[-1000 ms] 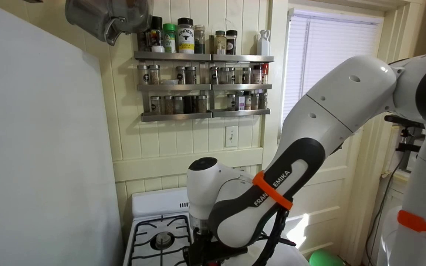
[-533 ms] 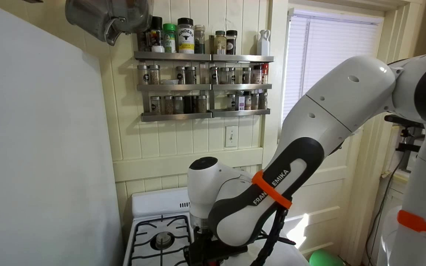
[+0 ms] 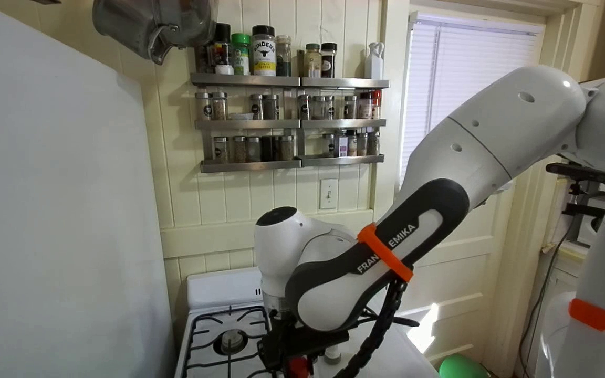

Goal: Put the orange bottle on the shelf

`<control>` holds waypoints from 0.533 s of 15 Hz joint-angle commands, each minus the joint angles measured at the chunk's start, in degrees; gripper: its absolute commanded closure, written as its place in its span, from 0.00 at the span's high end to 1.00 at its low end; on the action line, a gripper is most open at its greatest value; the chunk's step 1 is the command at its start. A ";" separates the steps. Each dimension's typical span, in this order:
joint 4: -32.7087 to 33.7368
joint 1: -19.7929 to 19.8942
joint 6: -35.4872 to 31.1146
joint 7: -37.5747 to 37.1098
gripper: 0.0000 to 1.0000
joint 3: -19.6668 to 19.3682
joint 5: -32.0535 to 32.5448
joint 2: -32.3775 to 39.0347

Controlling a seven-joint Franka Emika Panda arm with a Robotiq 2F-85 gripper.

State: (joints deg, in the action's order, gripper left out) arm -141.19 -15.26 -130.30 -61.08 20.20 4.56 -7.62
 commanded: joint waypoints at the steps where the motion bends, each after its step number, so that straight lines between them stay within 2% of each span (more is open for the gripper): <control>1: 3.83 -0.85 9.75 0.17 0.25 0.61 0.00 -3.49; 4: 7.70 -0.37 18.60 -0.51 0.25 0.77 0.39 -5.31; 8: 11.44 0.55 26.82 -1.14 0.25 0.75 2.08 -7.24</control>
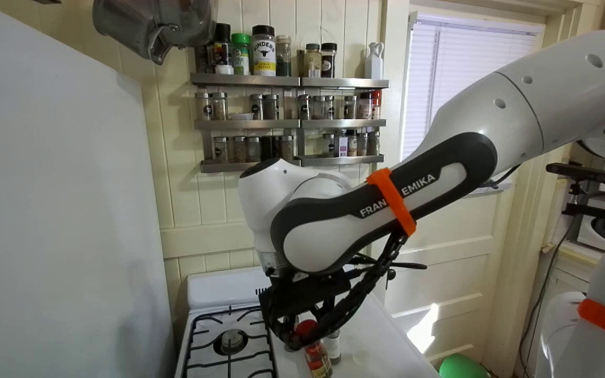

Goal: Put the orange bottle on the shelf

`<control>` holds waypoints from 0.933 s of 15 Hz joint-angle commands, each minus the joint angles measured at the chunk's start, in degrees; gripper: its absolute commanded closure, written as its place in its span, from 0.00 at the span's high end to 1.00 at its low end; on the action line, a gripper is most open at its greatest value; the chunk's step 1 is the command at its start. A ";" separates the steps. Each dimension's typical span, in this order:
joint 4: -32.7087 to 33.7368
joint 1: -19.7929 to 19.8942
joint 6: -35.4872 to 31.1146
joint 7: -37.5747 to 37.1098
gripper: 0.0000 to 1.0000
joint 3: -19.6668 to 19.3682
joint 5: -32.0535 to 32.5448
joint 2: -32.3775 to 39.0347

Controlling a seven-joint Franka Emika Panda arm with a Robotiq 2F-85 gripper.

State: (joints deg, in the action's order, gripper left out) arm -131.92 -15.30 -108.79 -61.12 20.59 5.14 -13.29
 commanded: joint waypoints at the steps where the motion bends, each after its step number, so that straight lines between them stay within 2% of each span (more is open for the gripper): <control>1: 3.19 0.64 7.35 -1.90 0.25 0.74 2.14 -2.29; 5: 6.74 0.86 15.07 -4.77 0.25 1.41 3.78 -4.04; 9: 7.40 1.35 19.34 -7.10 0.25 1.23 5.50 -7.60; 10: 7.73 0.99 17.35 -5.16 0.50 0.96 4.52 -5.20; 14: 7.70 1.43 18.18 -6.01 0.50 1.00 4.99 -7.02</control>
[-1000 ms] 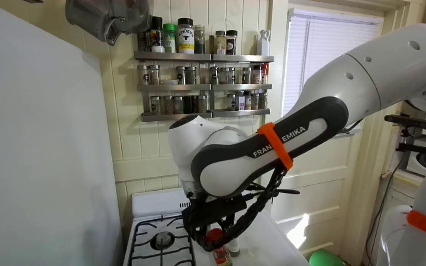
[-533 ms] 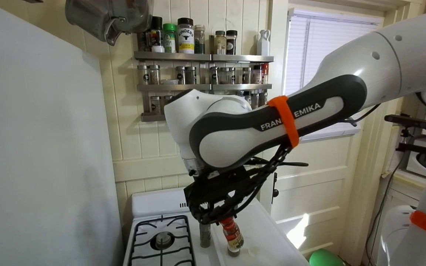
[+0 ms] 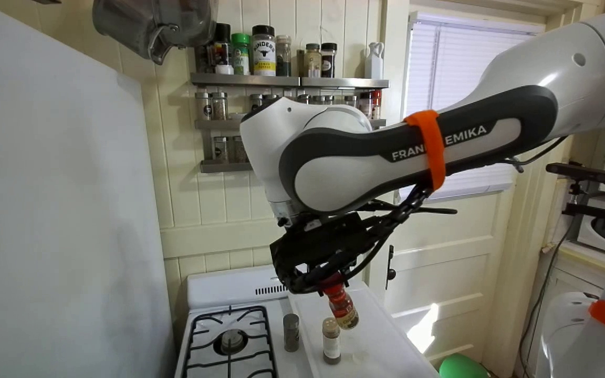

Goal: Put the orange bottle on the shelf

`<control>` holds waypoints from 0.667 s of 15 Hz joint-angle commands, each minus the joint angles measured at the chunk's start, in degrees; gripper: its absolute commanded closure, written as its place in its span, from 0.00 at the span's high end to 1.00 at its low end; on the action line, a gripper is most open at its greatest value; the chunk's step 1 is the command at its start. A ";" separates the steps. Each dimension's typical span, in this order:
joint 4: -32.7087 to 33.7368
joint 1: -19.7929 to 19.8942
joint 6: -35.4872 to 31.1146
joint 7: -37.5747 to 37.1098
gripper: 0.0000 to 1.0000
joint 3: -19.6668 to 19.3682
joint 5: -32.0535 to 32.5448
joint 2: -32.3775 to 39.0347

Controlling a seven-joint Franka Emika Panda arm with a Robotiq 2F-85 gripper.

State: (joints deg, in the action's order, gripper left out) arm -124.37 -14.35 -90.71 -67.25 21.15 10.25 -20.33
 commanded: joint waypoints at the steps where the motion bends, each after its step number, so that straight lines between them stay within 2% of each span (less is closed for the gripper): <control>1: 0.13 0.51 0.10 0.05 0.50 0.44 -0.11 0.02; 3: 0.06 0.54 0.10 -0.02 0.50 0.43 -0.09 0.02; 4: 0.06 0.54 0.10 -0.03 0.25 0.43 -0.09 0.02; 10: -3.96 3.20 0.09 -2.49 0.25 -2.64 -0.04 -6.99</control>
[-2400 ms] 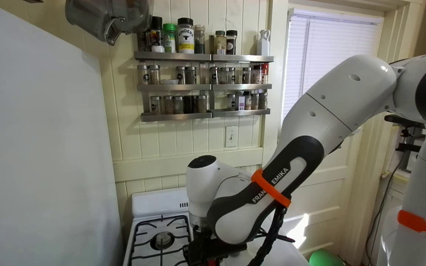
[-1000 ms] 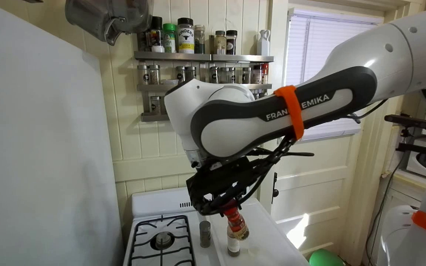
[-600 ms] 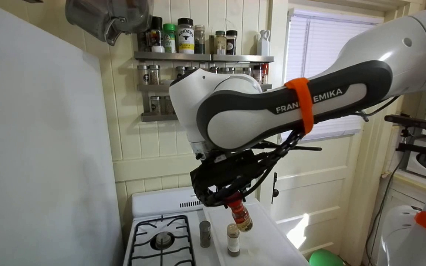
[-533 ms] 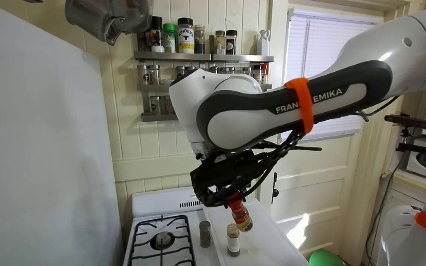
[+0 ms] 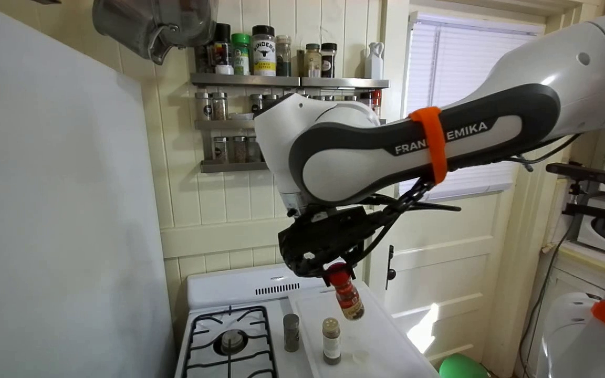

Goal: Put the orange bottle on the shelf

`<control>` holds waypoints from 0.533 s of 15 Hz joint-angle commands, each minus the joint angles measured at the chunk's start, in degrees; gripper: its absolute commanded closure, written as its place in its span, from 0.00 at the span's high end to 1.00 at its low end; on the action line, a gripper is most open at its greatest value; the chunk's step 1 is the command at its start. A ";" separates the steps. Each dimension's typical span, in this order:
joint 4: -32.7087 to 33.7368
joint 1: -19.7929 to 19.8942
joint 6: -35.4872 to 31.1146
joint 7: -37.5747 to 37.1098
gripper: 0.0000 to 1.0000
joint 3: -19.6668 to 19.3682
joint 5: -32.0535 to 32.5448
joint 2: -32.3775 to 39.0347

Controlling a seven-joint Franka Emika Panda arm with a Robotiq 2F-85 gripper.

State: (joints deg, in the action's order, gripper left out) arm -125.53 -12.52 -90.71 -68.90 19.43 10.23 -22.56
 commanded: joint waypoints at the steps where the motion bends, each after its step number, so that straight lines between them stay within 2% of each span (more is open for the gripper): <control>1: -3.22 1.99 0.03 -0.80 0.25 -1.30 0.43 -5.53; 8: -8.24 4.69 -6.57 8.76 0.25 -5.63 6.47 -10.22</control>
State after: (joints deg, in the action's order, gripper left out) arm -129.83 -8.83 -92.68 -64.90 15.37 14.43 -29.70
